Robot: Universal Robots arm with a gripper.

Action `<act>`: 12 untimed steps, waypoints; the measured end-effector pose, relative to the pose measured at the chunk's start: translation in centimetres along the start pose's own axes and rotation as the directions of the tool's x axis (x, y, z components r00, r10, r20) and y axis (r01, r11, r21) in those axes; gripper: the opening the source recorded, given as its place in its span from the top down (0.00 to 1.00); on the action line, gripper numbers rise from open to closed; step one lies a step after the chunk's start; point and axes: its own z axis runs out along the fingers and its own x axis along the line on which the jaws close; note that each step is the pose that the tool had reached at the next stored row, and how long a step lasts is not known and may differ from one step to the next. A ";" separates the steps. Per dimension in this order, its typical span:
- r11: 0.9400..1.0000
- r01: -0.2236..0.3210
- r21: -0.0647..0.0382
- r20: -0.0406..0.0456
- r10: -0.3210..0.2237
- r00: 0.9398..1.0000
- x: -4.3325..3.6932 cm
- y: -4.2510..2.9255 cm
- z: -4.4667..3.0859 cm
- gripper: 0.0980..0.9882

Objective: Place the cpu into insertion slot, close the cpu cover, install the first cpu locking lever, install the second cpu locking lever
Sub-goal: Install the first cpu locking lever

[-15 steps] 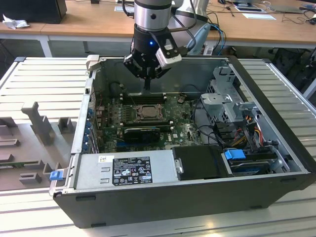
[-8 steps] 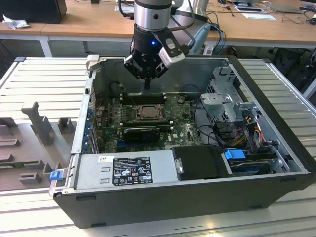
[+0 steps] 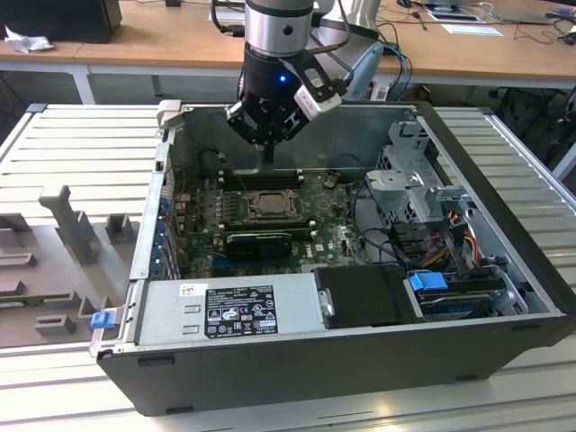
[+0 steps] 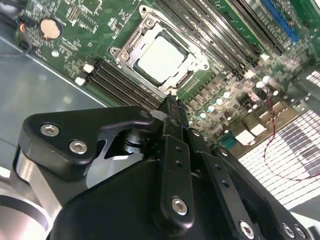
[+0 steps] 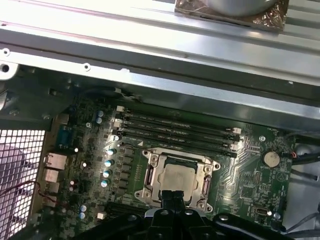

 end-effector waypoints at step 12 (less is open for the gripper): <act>0.977 0.215 0.003 -0.011 -0.215 0.977 0.02 0.00 0.00 0.99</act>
